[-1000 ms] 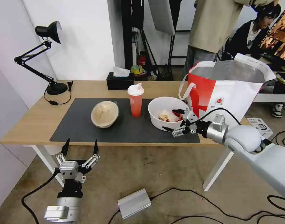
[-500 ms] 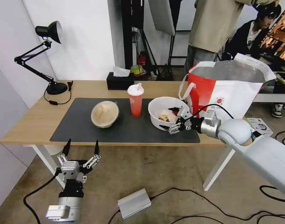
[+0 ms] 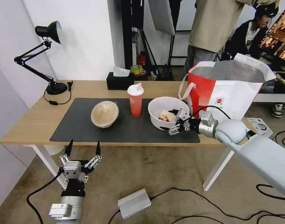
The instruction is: Pick up the trash from the table and place it into the takeout bag.
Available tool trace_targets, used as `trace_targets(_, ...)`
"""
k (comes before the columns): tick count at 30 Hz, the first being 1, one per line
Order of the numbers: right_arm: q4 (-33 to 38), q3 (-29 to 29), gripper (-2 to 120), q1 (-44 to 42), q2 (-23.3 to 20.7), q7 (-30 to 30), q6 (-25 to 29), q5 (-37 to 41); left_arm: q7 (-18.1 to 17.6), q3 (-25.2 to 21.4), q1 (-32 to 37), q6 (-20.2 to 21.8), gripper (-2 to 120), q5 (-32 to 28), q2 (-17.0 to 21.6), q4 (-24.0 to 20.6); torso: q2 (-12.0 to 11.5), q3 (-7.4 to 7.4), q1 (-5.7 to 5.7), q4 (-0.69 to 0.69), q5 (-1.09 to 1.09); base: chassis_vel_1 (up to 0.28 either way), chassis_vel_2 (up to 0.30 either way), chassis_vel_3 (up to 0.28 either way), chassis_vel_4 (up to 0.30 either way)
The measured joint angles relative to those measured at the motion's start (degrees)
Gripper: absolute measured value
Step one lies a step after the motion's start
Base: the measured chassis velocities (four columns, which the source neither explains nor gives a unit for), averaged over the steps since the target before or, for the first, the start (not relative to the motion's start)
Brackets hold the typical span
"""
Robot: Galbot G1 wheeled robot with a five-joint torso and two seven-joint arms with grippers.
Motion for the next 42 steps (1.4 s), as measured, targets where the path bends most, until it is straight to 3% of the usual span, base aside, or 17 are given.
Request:
trace_targets(27,-2.68,-1.03,99,0.89,1.2,0.31,0.05,-2.39,0.0,-0.07,-0.12,0.03,100,-0.1,-0.18,0.15,0.0,0.0,0.0,0.0,0.0,0.0,0.0,0.0,0.0)
trace_targets(42,-3.67,-1.24,46,1.02,1.77,1.55,0.16,-2.28,-0.01,0.1,-0.19,-0.13,100,-0.11,-0.45,0.48,0.01,0.0,0.0,0.0,0.0,0.0,0.0,0.0,0.0)
